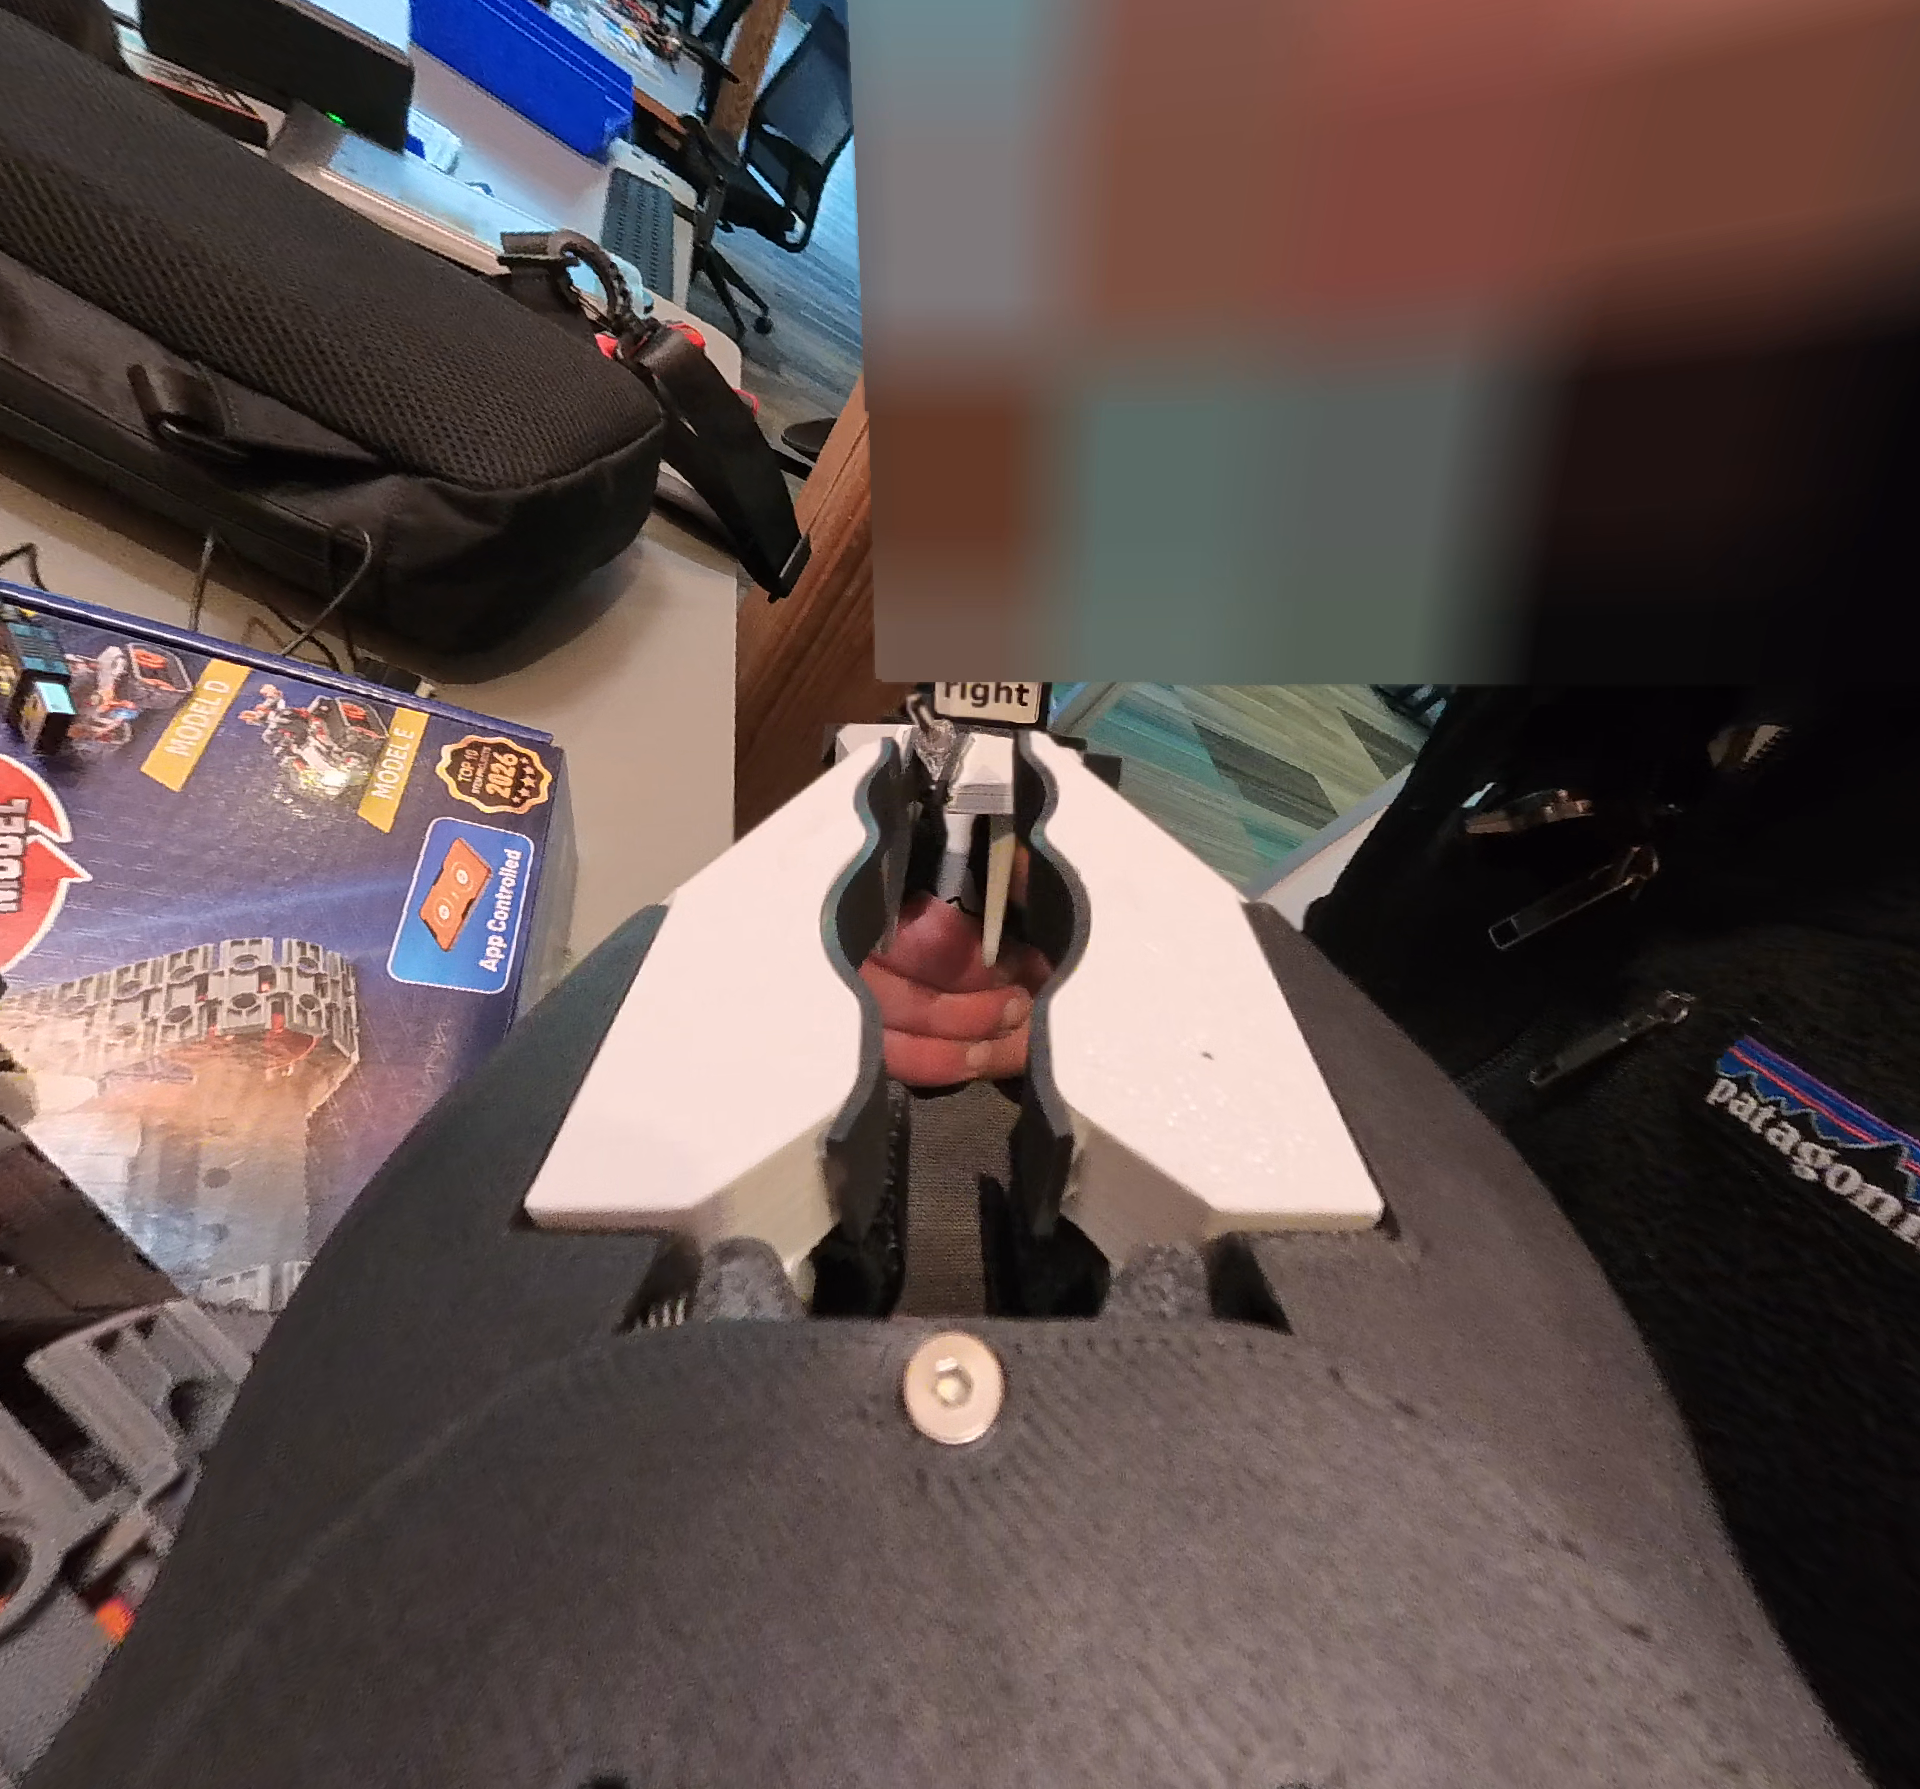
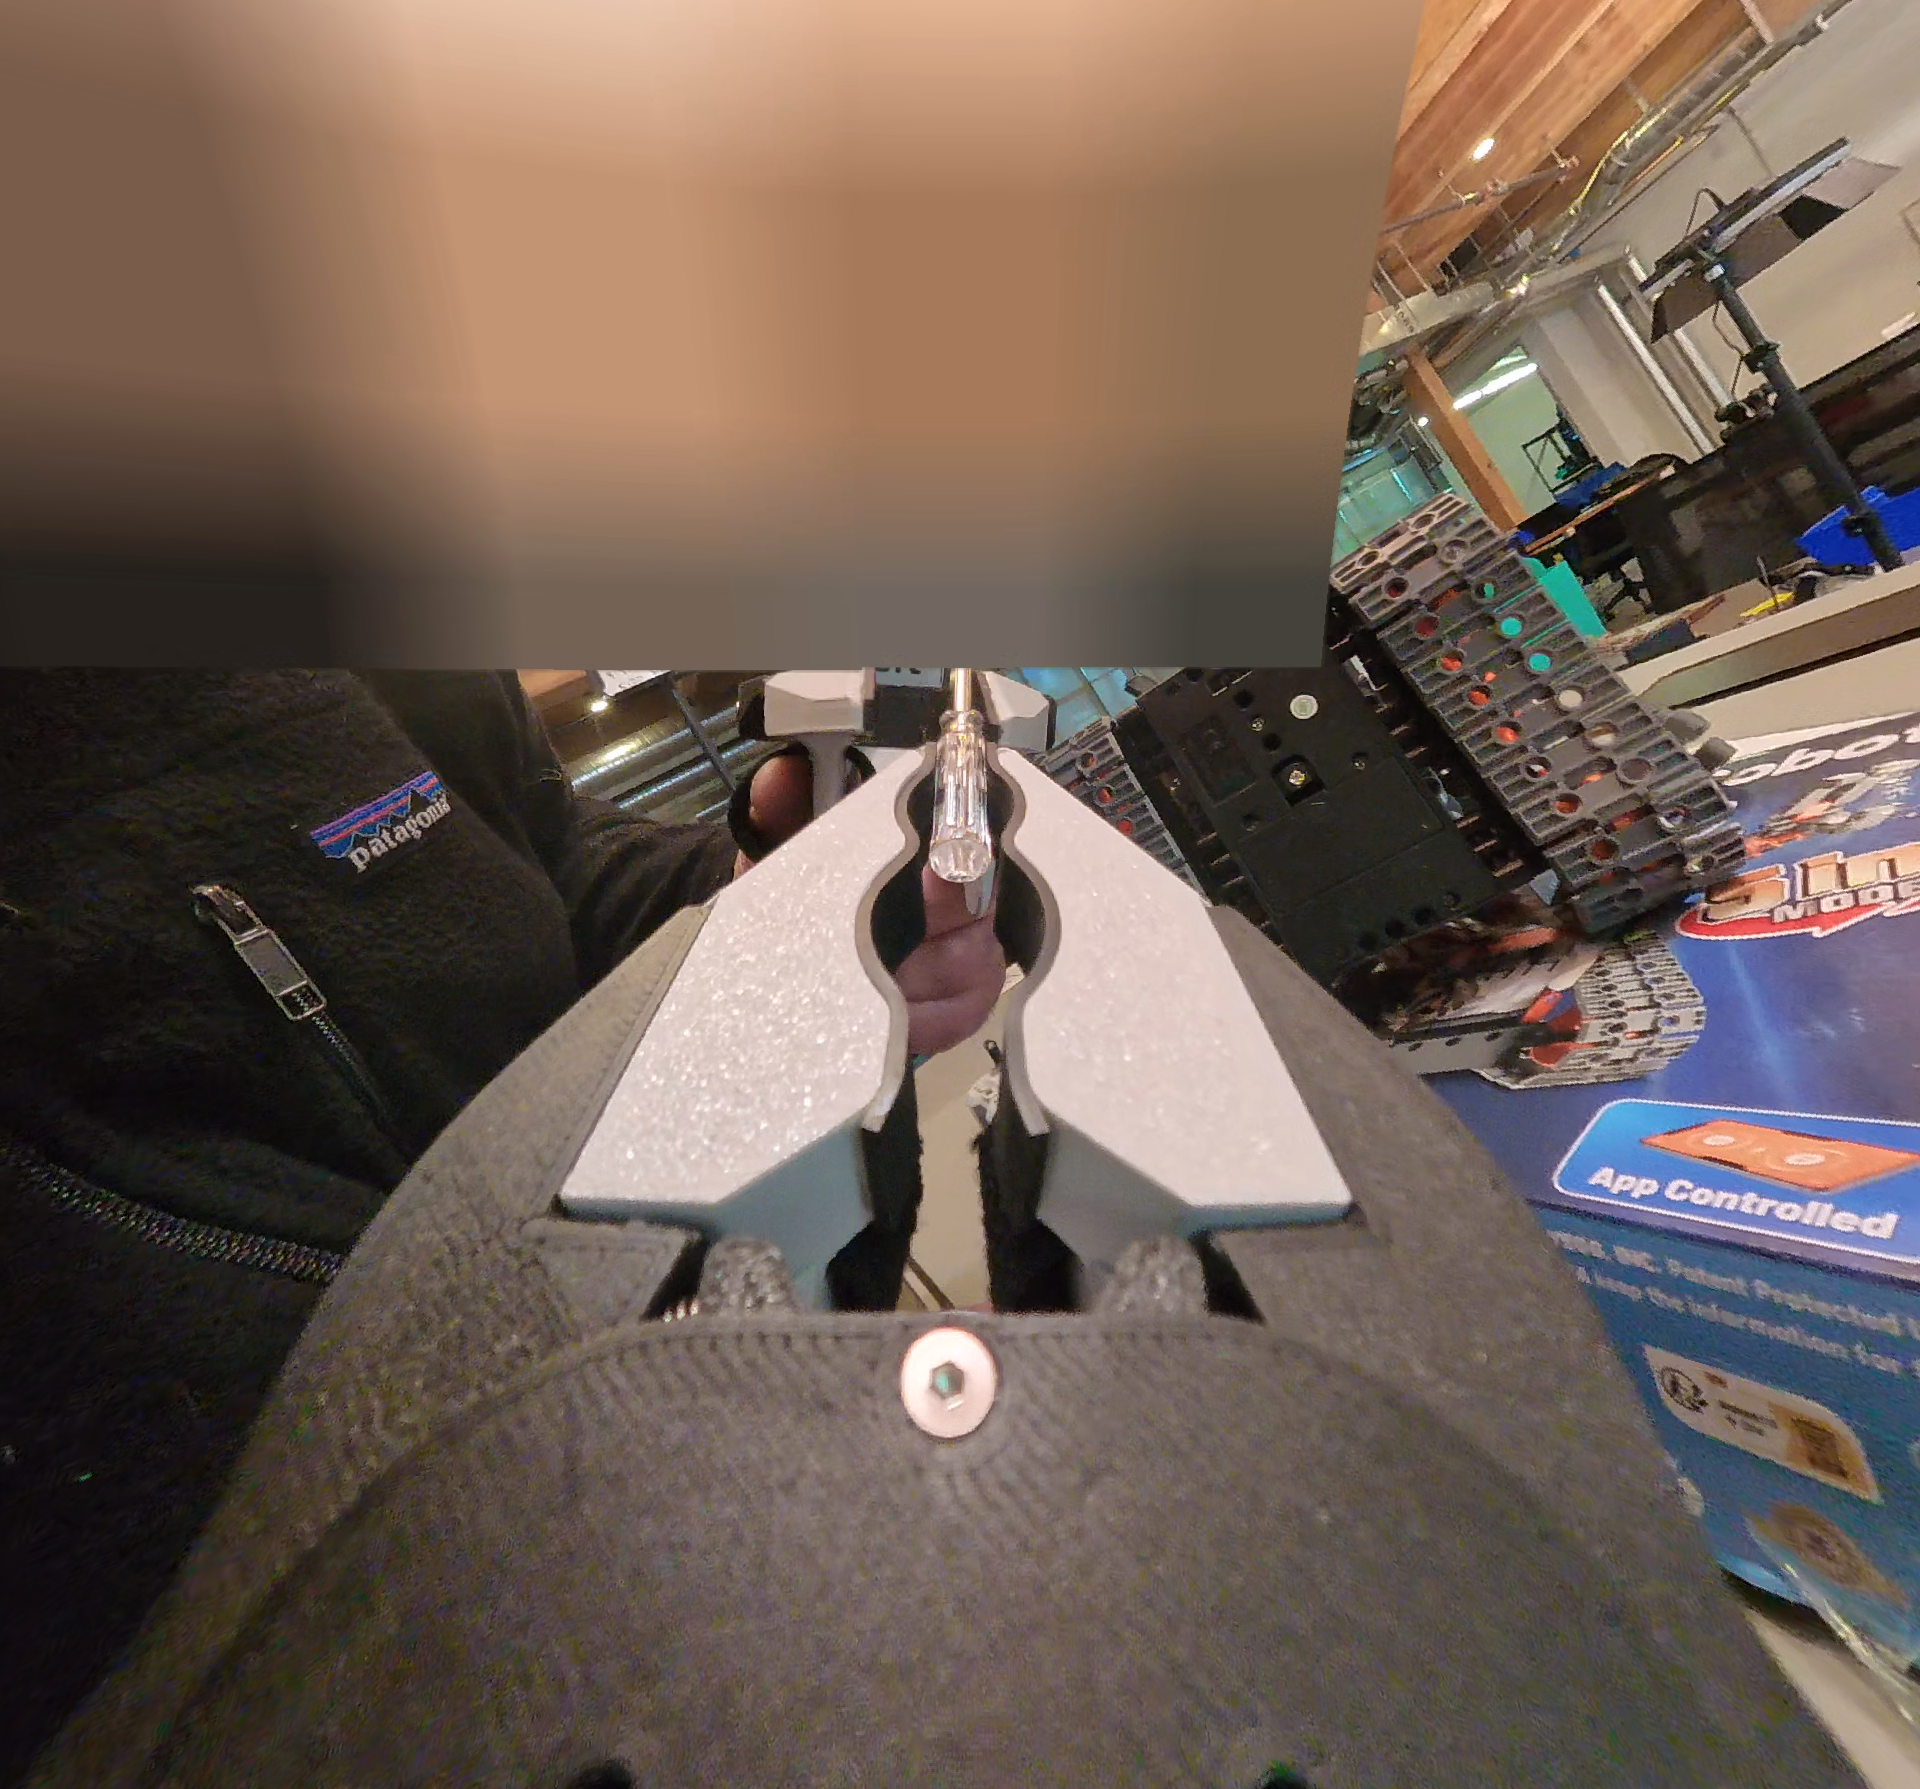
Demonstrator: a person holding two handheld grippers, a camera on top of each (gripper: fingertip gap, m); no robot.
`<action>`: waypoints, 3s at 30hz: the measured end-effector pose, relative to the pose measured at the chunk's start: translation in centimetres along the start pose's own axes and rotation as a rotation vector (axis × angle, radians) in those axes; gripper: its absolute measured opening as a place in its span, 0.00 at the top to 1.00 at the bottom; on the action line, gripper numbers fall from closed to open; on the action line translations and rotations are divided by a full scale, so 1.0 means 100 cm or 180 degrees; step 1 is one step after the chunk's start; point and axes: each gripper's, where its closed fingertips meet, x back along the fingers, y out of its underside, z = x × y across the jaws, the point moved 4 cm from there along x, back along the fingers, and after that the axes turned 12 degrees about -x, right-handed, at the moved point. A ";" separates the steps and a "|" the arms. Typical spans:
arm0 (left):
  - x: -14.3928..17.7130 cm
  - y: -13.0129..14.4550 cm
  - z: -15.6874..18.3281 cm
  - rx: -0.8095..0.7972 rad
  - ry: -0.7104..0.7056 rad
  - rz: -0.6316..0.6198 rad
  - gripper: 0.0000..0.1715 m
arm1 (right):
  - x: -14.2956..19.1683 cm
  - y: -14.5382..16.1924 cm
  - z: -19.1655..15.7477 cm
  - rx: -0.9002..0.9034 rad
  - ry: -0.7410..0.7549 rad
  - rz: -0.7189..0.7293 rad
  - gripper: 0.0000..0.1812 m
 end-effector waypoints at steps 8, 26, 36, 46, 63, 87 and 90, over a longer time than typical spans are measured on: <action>0.010 -0.009 0.002 0.0007 -0.0164 0.0206 1.00 | -0.014 -0.002 -0.009 0.0074 0.0022 -0.0199 0.98; 0.062 -0.048 0.001 0.0130 -0.0456 0.1137 1.00 | -0.070 -0.023 -0.023 0.0083 0.0014 -0.0542 0.92; 0.076 -0.054 0.001 0.0287 -0.0351 0.1461 1.00 | -0.092 -0.022 -0.027 -0.0117 -0.0112 -0.0196 0.98; 0.113 -0.059 -0.031 -0.0725 -0.1360 0.0525 0.75 | -0.070 -0.019 0.024 0.0853 0.1120 -0.0949 0.98; 0.103 -0.004 -0.076 -0.0578 -0.1973 -0.1148 0.69 | -0.064 0.010 0.079 0.1062 0.1546 -0.1328 0.98; 0.103 -0.004 -0.081 -0.0521 -0.1944 -0.1017 0.70 | -0.068 0.007 0.086 -0.0461 0.1654 -0.0893 0.98; 0.104 -0.004 -0.082 -0.0506 -0.1960 -0.0995 0.70 | -0.069 0.007 0.088 -0.0806 0.1645 -0.0762 0.98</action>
